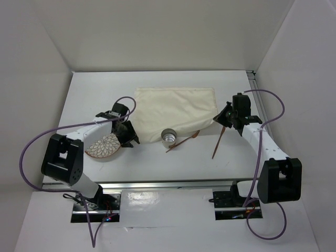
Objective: Set the dinner table for one person
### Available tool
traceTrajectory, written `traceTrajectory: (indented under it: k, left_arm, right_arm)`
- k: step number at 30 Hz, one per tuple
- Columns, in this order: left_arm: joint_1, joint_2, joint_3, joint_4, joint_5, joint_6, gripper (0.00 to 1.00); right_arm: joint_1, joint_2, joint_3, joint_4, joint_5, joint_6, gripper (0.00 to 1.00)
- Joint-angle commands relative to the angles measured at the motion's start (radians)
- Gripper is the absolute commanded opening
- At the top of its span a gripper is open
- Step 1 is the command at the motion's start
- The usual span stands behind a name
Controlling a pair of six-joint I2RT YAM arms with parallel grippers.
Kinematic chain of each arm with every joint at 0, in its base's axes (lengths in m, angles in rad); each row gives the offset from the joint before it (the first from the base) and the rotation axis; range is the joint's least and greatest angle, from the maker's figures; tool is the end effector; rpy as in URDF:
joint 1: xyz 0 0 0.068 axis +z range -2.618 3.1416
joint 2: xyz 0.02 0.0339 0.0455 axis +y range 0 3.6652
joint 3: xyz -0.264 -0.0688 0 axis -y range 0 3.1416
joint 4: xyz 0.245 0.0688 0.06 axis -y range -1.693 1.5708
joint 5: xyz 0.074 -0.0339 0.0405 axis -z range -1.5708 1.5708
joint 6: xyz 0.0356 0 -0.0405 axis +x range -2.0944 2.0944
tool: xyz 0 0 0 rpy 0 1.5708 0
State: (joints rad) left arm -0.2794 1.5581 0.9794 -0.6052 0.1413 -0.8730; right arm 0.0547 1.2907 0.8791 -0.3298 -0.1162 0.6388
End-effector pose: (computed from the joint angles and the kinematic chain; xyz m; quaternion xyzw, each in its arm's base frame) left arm 0.2829 -0.0864 0.1925 -0.2733 0.9401 -0.1626 0.1231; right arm 0.2756 0.0192 0.2503 0.2407 0.8817 0.1867 0.3602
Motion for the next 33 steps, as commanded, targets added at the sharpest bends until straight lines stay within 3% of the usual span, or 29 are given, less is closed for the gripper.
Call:
traceTrajectory:
  k: [1, 11, 17, 23, 25, 28, 29, 33]
  left_arm:
    - [0.0, -0.004, -0.036, 0.088, 0.014, -0.092, 0.53]
    - [0.0, 0.118, -0.047, 0.234, -0.086, -0.101, 0.53]
    - [0.0, 0.184, 0.044, 0.19, -0.114, -0.101, 0.53]
    - [0.0, 0.209, 0.048, 0.223, -0.114, -0.11, 0.63]
    - [0.0, 0.247, 0.07, 0.211, -0.124, -0.11, 0.56]
    - [0.0, 0.266, 0.105, 0.197, -0.143, -0.101, 0.22]
    - [0.0, 0.266, 0.114, 0.187, -0.154, -0.101, 0.03]
    - [0.0, 0.275, 0.238, 0.118, -0.189, -0.077, 0.0]
  right_arm:
    - [0.0, -0.019, 0.021, 0.0, 0.01, -0.013, 0.0]
    - [0.0, -0.019, 0.021, -0.009, 0.01, -0.013, 0.0]
    - [0.0, -0.019, 0.021, -0.018, 0.01, -0.022, 0.0]
    - [0.0, -0.01, 0.021, -0.018, 0.01, -0.031, 0.0]
    - [0.0, -0.01, 0.021, -0.018, 0.01, -0.031, 0.0]
    - [0.0, -0.01, 0.021, -0.018, 0.001, -0.031, 0.0]
    - [0.0, -0.01, 0.021, -0.018, 0.001, -0.04, 0.0]
    - [-0.009, -0.01, 0.021, -0.028, -0.011, -0.062, 0.0]
